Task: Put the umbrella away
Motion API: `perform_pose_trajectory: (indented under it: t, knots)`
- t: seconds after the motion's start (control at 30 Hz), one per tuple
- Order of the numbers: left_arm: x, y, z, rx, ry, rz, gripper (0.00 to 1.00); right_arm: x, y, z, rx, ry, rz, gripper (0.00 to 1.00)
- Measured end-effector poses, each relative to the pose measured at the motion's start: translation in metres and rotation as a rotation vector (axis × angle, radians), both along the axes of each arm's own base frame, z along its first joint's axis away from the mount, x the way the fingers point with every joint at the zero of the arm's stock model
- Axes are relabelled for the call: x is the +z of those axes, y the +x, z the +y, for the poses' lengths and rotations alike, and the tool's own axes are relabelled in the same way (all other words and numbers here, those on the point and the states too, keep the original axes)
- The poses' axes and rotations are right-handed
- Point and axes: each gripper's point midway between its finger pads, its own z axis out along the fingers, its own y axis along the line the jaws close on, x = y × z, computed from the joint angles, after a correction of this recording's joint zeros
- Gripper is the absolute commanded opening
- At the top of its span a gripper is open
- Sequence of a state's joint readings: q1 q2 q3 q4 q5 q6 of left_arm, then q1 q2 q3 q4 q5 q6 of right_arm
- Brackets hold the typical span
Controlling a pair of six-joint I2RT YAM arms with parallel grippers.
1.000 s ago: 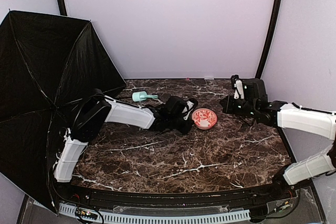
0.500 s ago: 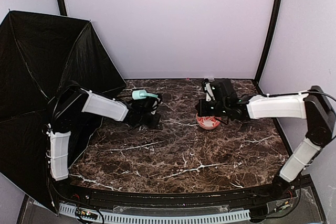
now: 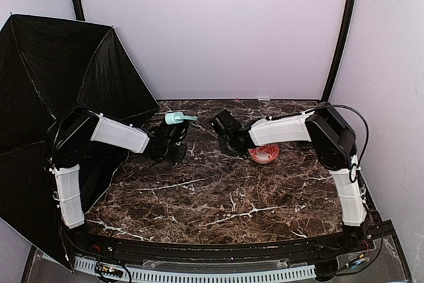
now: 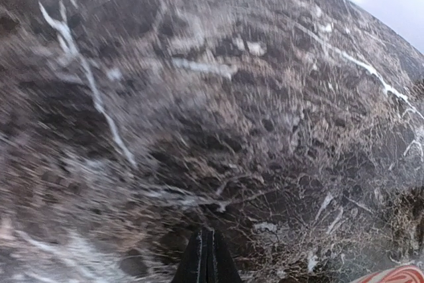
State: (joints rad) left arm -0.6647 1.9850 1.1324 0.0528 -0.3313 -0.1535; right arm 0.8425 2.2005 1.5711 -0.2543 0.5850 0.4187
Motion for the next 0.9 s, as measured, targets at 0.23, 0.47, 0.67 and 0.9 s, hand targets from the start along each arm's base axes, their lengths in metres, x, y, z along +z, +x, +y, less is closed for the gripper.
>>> perform_pose_trajectory:
  t: [0.23,0.47,0.67,0.9]
  knots:
    - [0.000,0.000,0.000,-0.003,0.003,0.000,0.00,-0.023,-0.007,-0.036,-0.059,-0.221,0.019,0.00]
    - [0.001,0.000,0.000,-0.012,0.010,-0.001,0.00,-0.027,-0.028,-0.084,-0.119,-0.353,0.025,0.00]
    - [0.001,0.000,0.000,-0.021,0.015,-0.002,0.00,-0.033,-0.046,-0.145,-0.224,-0.398,0.061,0.00]
    - [0.000,0.000,-0.001,-0.034,0.020,-0.001,0.00,-0.034,-0.070,-0.205,-0.336,-0.373,0.104,0.00]
